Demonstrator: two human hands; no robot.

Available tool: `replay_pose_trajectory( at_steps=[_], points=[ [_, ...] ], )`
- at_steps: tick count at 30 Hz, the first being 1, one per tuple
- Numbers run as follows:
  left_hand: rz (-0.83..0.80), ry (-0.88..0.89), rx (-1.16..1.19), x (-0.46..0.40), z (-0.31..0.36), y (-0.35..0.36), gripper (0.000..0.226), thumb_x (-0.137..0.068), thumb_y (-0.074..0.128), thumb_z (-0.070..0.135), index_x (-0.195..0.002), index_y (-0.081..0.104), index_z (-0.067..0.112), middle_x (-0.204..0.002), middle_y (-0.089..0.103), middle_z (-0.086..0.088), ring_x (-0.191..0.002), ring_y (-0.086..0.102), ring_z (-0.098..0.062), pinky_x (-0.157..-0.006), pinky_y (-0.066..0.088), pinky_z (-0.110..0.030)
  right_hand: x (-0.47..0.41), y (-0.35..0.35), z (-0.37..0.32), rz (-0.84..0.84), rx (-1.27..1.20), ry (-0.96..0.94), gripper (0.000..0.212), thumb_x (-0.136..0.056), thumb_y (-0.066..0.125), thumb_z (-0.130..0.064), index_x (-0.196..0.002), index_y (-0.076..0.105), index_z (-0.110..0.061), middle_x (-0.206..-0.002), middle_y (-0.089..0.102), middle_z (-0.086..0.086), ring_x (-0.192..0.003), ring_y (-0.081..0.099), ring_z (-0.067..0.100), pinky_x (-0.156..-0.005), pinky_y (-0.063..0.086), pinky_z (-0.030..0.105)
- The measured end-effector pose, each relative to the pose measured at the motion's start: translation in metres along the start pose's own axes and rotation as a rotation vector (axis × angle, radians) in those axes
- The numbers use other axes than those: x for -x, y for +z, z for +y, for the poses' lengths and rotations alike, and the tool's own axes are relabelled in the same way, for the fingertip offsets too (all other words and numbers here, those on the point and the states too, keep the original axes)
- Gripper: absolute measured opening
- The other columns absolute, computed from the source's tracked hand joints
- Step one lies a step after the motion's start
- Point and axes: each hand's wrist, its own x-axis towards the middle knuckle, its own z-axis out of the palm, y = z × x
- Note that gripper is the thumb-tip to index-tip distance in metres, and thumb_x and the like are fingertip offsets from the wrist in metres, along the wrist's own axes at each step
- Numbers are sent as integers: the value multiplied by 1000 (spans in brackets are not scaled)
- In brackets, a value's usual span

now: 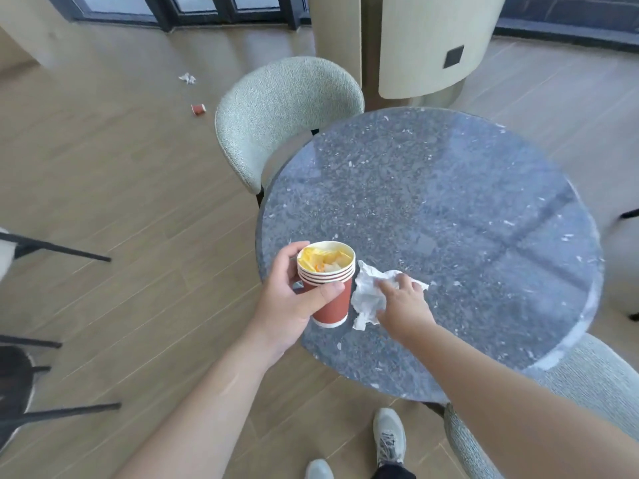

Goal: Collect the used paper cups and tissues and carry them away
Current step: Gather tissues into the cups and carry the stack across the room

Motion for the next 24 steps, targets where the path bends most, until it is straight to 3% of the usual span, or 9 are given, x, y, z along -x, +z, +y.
replay_pose_trajectory(
  at_steps=[2,5,11,14,18,21,24],
  points=[
    [11,-4,-11,-5,1,4,80,-53,89,38,-125,55,31,-112,74,22,-102,67,3,-85,52,-15,-7,3,4,-9,28,-32,43,-91,54,-17,-133,50,-26,-132,40,8,-118,40,33,-95,44,38],
    [26,-11,-26,-9,4,9,80,-54,89,39,-126,55,32,-112,74,22,-101,67,4,-83,51,-14,-10,1,3,-41,-10,-39,37,-89,48,-3,-121,59,-18,-116,45,7,-107,49,31,-77,45,36],
    [35,1,-41,-11,20,16,81,-53,89,41,-126,55,33,-114,73,20,-103,67,4,-84,51,-14,-5,-19,7,-108,-192,1,40,-86,47,-1,-118,65,-16,-122,53,7,-113,59,27,-79,45,27],
    [41,33,-50,-11,31,18,81,-52,89,43,-126,56,35,-117,73,15,-104,67,3,-85,52,-16,2,-57,-3,79,-297,-53,33,-84,47,-1,-107,69,-10,-105,56,11,-101,59,31,-73,43,30],
    [5,87,-124,-8,39,19,80,-53,91,43,-124,55,44,-123,71,15,-112,66,-2,-95,52,-25,20,-126,-21,431,-205,-292,21,-81,51,4,-90,68,-2,-92,52,14,-85,54,36,-65,39,34],
    [-25,146,-205,-5,40,19,74,-53,91,44,-116,55,58,-123,69,18,-118,64,-7,-104,50,-35,43,-176,-33,594,-167,-446,22,-77,55,8,-91,71,0,-94,57,19,-82,55,38,-71,42,35],
    [-67,183,-218,0,42,19,71,-54,92,44,-113,56,62,-120,71,20,-113,68,-7,-97,52,-31,78,-208,-51,680,-164,-515,23,-77,57,8,-91,74,-1,-94,58,20,-81,55,38,-76,37,31]
  ],
)
